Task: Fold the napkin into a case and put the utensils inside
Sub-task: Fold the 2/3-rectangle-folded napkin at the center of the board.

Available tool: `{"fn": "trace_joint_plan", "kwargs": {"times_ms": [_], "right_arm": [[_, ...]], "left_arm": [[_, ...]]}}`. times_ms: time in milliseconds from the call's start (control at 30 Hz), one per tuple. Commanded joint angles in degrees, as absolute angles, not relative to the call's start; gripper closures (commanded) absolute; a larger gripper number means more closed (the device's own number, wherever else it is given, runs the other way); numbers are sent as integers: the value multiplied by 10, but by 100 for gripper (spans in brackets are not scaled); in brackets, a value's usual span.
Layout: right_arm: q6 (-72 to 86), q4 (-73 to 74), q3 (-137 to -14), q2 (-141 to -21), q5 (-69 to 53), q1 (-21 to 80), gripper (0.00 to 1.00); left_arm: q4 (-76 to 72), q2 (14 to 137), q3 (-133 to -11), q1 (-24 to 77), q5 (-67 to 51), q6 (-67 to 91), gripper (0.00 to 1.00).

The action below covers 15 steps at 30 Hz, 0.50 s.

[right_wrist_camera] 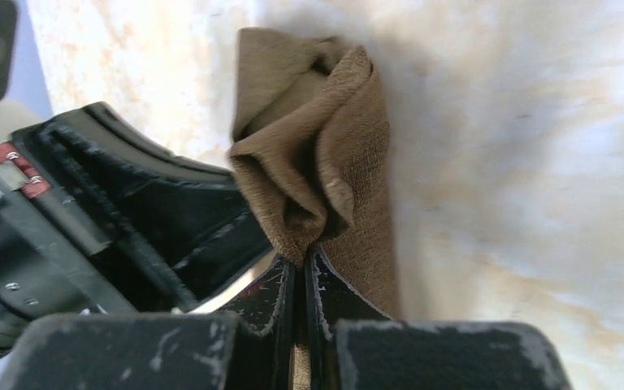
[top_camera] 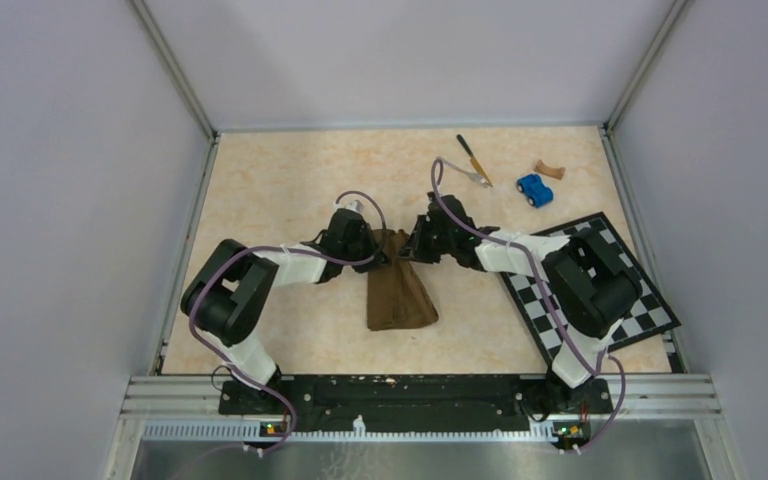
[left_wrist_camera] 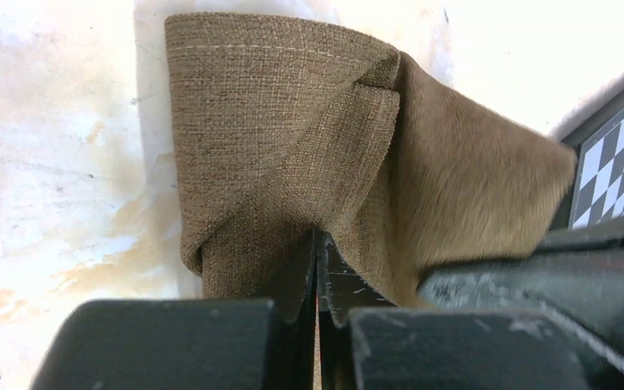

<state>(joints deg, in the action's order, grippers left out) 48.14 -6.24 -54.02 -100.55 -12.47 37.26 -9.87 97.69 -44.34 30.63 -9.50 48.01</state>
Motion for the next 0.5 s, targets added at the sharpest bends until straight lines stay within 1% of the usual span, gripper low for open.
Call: {"fn": "trace_joint_plan", "kwargs": {"times_ms": [0, 100, 200, 367, 400, 467], "right_arm": [[559, -32, -593, -1004, -85, 416, 100], [625, -48, -590, -1025, -85, 427, 100], [707, -113, -555, -1026, -78, 427, 100], [745, -115, -560, -1037, -61, 424, 100], [746, -109, -563, -1040, -61, 424, 100], [750, -105, -563, -1040, -57, 424, 100]], "left_arm": [[-113, 1004, -418, 306, -89, 468, 100], [-113, 1000, -416, 306, -89, 458, 100], [-119, 992, -413, 307, -96, 447, 100], [-121, 959, -400, 306, -118, 443, 100], [-116, 950, -399, 306, -123, 441, 97], [-101, 931, -399, 305, -130, 437, 88]]}}
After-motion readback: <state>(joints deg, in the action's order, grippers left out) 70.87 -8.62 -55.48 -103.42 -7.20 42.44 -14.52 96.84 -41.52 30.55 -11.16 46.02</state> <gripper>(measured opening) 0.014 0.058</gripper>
